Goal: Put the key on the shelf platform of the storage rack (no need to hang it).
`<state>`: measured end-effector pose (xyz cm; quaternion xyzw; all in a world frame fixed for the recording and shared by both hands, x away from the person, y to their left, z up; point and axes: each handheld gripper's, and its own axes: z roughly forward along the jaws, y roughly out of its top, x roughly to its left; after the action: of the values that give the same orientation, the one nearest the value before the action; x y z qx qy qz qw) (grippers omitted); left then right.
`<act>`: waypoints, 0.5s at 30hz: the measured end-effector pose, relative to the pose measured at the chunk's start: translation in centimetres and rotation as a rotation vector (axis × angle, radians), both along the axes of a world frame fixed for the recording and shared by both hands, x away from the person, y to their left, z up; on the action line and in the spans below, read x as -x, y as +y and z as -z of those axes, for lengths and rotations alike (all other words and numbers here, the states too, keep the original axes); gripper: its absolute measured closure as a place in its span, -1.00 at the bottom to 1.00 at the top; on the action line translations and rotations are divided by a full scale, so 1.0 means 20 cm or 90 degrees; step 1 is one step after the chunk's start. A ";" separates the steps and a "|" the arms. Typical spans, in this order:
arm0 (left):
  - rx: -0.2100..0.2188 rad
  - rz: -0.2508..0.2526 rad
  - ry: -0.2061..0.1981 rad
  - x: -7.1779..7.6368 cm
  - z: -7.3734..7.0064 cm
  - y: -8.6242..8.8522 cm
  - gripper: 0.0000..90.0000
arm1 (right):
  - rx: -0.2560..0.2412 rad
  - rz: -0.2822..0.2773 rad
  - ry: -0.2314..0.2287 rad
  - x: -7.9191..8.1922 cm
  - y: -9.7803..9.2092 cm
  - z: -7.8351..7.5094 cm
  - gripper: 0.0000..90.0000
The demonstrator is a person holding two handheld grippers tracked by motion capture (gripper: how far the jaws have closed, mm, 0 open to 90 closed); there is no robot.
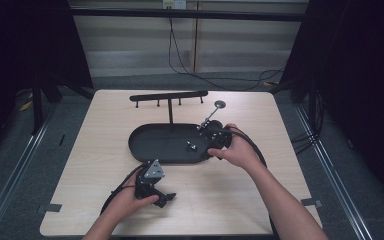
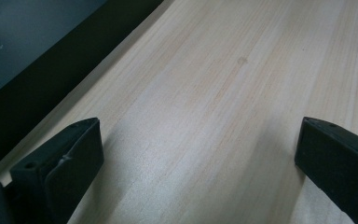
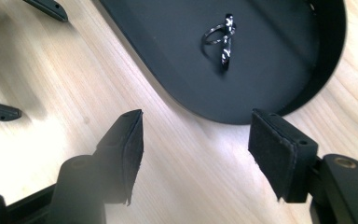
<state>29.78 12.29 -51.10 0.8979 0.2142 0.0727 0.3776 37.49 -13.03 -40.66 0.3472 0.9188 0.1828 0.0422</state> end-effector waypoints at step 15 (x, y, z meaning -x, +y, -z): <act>-0.001 0.001 0.003 0.00 0.00 0.00 -0.98 | -0.004 -0.001 -0.004 0.06 -0.07 -0.01 -0.22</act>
<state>29.77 12.30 -51.07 0.8985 0.2147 0.0704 0.3764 36.38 -14.49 -40.38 0.3460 0.9185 0.1865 0.0441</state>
